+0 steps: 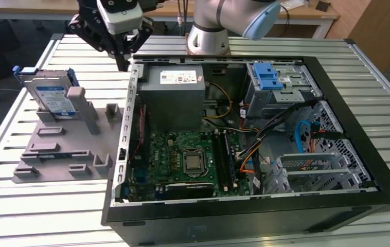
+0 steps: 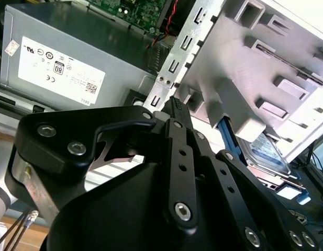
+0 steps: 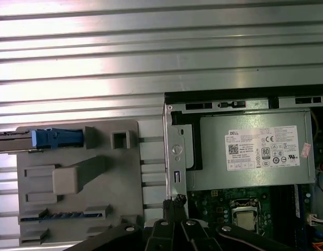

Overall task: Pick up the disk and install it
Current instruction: 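Reach for the disk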

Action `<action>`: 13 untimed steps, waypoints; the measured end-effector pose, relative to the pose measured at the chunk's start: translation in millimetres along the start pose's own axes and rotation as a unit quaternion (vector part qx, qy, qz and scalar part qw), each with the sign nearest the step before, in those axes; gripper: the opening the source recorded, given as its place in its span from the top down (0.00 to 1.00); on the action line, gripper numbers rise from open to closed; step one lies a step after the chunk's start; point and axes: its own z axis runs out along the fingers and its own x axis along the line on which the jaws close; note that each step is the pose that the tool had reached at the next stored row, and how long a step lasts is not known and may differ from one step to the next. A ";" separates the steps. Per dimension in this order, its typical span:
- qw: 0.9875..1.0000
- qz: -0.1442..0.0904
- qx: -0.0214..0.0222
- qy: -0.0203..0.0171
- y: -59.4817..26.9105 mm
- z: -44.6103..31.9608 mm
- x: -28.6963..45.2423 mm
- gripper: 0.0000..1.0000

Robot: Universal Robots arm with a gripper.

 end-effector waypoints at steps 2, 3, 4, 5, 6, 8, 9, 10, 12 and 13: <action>1.000 0.000 0.000 0.000 -0.1 0.1 1.4 0.89; 1.000 0.000 0.000 0.000 -0.2 0.2 2.1 0.89; 1.000 0.000 0.000 0.000 -0.2 0.3 2.8 0.89; 1.000 0.000 0.000 0.000 -0.3 0.3 3.5 0.89; 1.000 0.000 0.000 0.001 -0.3 0.3 4.2 0.89; 1.000 0.000 0.000 0.001 -0.4 0.5 5.6 0.89; 1.000 0.000 0.000 0.001 -0.5 0.5 6.4 0.89; 1.000 0.000 0.000 0.001 -0.6 0.6 7.3 0.89; 1.000 0.000 0.000 0.001 -0.7 0.7 8.8 0.89; 1.000 0.000 0.000 0.001 -0.8 0.7 9.8 0.89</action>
